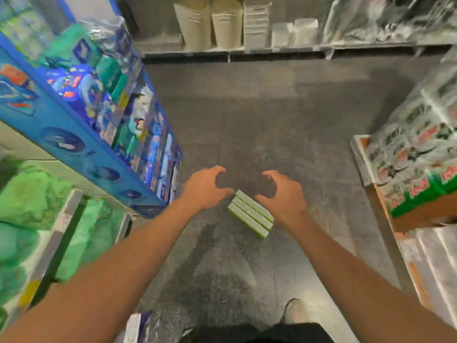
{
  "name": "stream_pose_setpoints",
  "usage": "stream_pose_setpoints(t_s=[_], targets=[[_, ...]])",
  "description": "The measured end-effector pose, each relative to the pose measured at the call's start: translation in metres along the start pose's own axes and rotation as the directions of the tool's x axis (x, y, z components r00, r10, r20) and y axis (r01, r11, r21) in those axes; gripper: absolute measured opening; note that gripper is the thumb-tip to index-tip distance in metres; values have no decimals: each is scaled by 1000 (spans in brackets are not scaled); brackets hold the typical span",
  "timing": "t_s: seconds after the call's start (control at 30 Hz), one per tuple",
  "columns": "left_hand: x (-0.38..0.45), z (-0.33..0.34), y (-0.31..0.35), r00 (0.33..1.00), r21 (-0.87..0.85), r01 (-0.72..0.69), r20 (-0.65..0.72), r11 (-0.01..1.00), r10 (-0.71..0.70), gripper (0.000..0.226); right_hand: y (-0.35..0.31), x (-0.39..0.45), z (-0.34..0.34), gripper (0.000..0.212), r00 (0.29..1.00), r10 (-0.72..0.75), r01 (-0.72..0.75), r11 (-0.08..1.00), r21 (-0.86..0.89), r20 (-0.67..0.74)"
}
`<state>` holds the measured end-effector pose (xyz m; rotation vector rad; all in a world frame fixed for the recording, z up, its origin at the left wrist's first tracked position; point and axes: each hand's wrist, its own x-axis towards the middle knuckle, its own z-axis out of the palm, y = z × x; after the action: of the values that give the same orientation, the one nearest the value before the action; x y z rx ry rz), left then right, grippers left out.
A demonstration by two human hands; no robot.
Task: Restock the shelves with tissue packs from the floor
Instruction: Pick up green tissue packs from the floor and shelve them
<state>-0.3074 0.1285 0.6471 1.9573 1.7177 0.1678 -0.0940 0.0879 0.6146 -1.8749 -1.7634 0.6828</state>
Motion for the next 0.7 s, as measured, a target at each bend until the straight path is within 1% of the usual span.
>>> stream_pose_setpoints(t_s=[0.1,0.17,0.23,0.33,0.43,0.53,0.6,0.7], targets=[[31,54,63,992,22,-23,123,1000,20,63,75,-6,-23,63,991,133,-133,991,3,31],[48,87,91,982,-13,-27,187,1000,29,60,115,-10,-33,65,966,248,-250,968,11,75],[61,112,102,975,-30,-13,220,999,19,57,141,-10,-32,65,939,324,-326,945,-5,112],[89,148,97,967,-35,31,256,999,-21,55,169,1,-9,60,910,383,-388,922,0,161],[136,186,69,950,-10,62,309,998,-56,56,198,32,28,55,894,420,-425,905,-3,153],[197,242,17,929,3,96,359,995,-90,55,235,71,92,51,869,472,-484,873,60,149],[239,291,-26,911,62,95,398,994,-112,55,269,95,153,54,819,548,-564,823,64,168],[308,381,-105,866,139,89,478,986,-145,60,335,131,269,64,731,651,-671,740,42,206]])
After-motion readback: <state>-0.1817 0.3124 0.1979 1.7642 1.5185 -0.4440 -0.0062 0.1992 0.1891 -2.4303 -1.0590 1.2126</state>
